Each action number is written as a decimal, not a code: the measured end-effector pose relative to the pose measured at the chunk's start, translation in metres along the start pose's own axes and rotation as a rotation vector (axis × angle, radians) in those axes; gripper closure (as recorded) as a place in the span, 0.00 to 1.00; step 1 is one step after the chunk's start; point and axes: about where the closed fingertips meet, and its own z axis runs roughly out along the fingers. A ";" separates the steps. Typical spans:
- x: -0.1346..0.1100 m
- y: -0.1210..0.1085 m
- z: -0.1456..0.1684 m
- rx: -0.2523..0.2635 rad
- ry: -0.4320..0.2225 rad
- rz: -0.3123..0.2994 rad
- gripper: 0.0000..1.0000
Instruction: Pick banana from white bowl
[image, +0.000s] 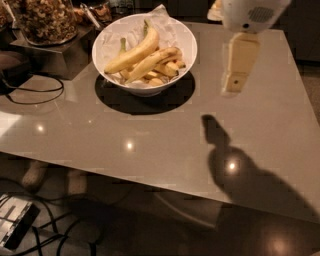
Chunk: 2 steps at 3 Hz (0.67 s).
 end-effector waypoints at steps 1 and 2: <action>-0.036 -0.021 0.006 0.018 0.022 -0.118 0.00; -0.075 -0.039 0.016 0.053 0.049 -0.211 0.00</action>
Offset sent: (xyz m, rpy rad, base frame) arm 0.0572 0.1175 0.0134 -0.2039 -0.1154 0.2522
